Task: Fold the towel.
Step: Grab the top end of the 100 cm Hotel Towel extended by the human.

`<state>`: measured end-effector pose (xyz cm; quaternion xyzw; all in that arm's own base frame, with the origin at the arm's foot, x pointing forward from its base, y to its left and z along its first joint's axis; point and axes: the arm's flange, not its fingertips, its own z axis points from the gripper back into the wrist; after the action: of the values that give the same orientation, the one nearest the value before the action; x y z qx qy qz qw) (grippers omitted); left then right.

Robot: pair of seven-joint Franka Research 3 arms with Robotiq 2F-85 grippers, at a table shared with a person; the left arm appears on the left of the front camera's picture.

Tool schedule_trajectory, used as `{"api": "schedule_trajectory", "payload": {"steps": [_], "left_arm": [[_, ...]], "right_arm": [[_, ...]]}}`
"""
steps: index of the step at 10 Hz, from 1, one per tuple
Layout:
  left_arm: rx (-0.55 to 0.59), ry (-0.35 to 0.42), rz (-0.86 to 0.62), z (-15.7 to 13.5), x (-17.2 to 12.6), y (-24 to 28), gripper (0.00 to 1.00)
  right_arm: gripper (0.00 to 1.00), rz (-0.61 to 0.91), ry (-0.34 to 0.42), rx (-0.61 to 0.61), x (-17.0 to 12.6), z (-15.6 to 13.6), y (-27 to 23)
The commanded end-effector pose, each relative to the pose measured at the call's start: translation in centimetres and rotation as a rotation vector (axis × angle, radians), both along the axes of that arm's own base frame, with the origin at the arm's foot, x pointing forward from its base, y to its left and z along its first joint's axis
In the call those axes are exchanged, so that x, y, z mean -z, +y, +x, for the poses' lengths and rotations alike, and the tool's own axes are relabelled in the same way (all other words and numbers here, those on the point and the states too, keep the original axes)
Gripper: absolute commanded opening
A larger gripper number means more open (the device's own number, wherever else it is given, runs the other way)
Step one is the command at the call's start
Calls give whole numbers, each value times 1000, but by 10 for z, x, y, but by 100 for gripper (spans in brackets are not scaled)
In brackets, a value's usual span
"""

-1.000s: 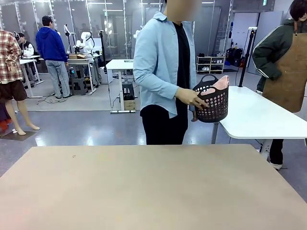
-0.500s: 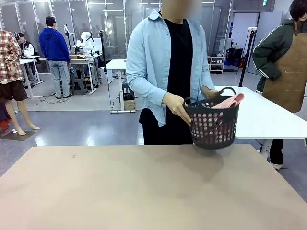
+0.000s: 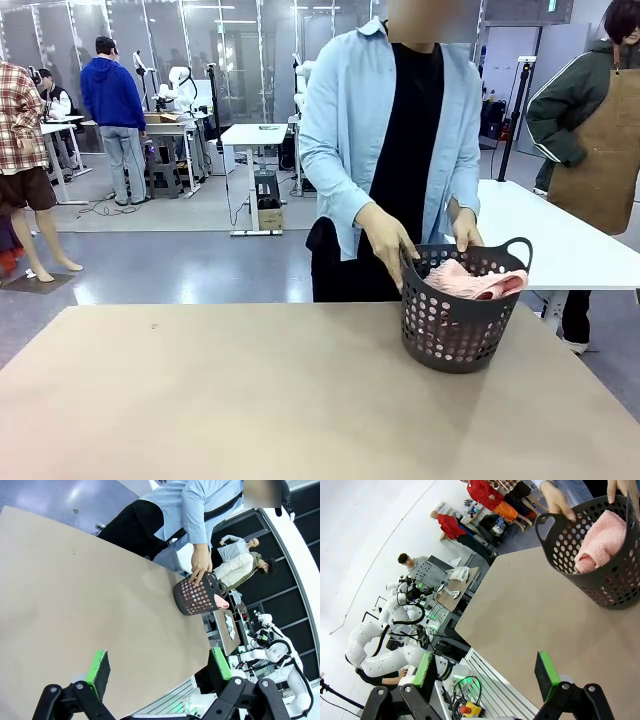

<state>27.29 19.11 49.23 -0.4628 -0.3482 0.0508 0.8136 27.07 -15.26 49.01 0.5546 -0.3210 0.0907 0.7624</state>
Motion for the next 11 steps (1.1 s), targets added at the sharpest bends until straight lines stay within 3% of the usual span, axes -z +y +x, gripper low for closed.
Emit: {"api": "schedule_trajectory", "payload": {"steps": [1, 11], "left_arm": [[9, -29, -11, 3, -1, 1, 100], [9, -29, -11, 3, -1, 1, 100]], "right_arm": [[100, 4, -20, -2, -2, 2, -1], [100, 4, -20, -2, -2, 2, -1]]}}
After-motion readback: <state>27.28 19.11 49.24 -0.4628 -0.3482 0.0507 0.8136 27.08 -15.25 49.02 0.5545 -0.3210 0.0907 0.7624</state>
